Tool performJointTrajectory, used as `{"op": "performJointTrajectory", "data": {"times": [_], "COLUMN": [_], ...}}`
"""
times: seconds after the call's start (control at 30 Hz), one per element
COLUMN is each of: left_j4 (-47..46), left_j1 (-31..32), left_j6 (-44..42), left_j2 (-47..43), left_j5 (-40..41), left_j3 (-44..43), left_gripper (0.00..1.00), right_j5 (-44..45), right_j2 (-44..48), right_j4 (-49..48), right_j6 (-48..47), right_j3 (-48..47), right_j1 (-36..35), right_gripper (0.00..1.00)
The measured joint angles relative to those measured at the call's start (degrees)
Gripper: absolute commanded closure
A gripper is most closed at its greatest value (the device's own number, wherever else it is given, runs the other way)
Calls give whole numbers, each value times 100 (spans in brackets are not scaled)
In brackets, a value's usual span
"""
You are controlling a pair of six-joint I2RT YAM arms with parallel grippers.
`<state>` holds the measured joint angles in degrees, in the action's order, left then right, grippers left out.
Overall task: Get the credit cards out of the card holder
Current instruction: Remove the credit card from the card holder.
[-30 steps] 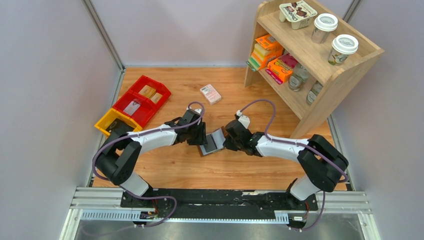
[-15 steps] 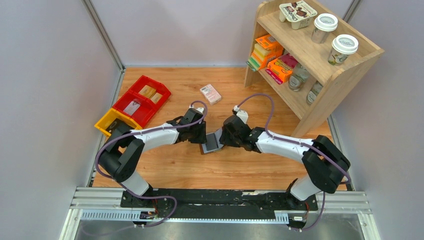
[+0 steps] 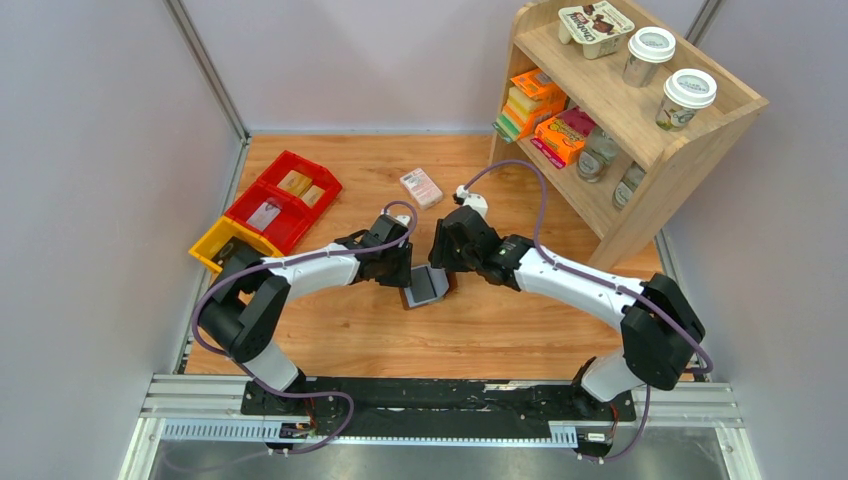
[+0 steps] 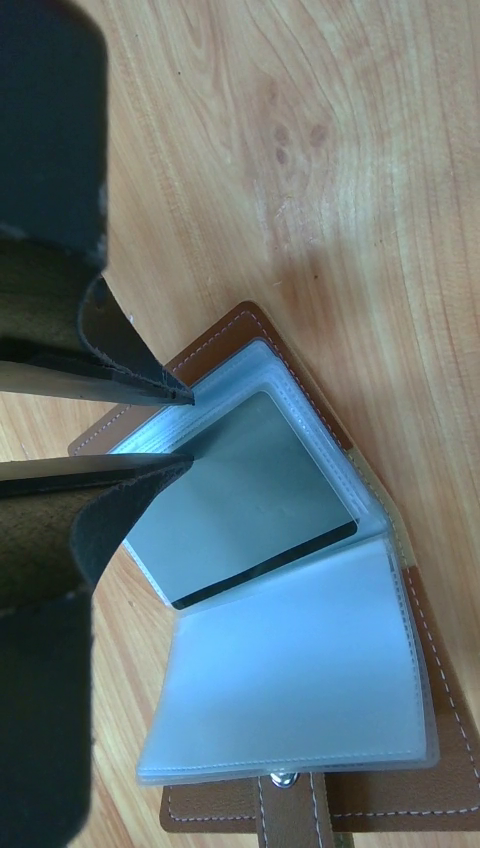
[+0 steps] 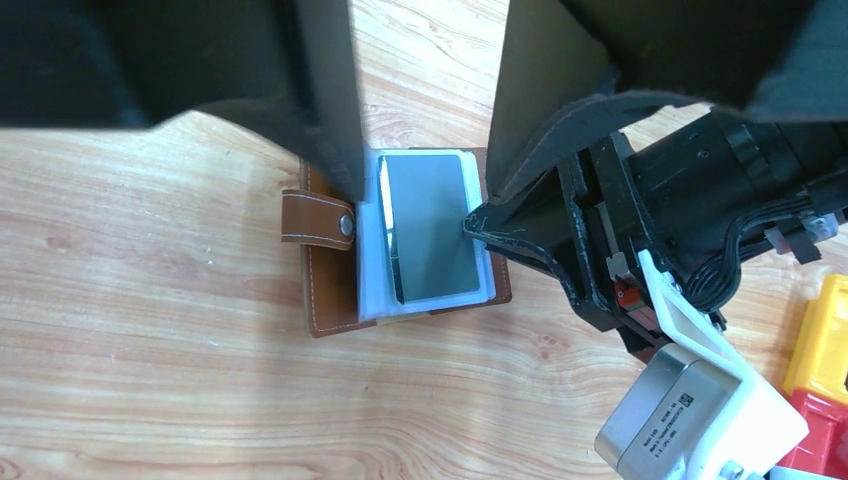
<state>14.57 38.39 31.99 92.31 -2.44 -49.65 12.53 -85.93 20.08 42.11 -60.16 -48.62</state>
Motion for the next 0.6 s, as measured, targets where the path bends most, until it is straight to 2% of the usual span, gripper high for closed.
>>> {"op": "performJointTrajectory", "data": {"times": [0.13, 0.2, 0.3, 0.47, 0.6], "left_j4": [17, 22, 17, 7, -24], "left_j1": [4, 7, 11, 11, 11], "left_j6": [-17, -22, -22, -22, -22], "left_j2": [17, 28, 39, 61, 74], "left_j5": [-7, -9, -13, -37, -52], "left_j3": [-22, -35, -42, -57, -57], "left_gripper": [68, 68, 68, 68, 68], "right_j5": [-348, -610, -1126, -2031, -2430], "right_j2": [-26, -87, -334, -999, -1416], "right_j4": [-107, -267, -557, -1034, -1152], "right_j6": [-103, -120, -118, -87, -98], "right_j3": [2, 13, 33, 188, 332], "right_j1": [120, 232, 442, 824, 1095], "right_gripper": [75, 79, 80, 76, 71]}}
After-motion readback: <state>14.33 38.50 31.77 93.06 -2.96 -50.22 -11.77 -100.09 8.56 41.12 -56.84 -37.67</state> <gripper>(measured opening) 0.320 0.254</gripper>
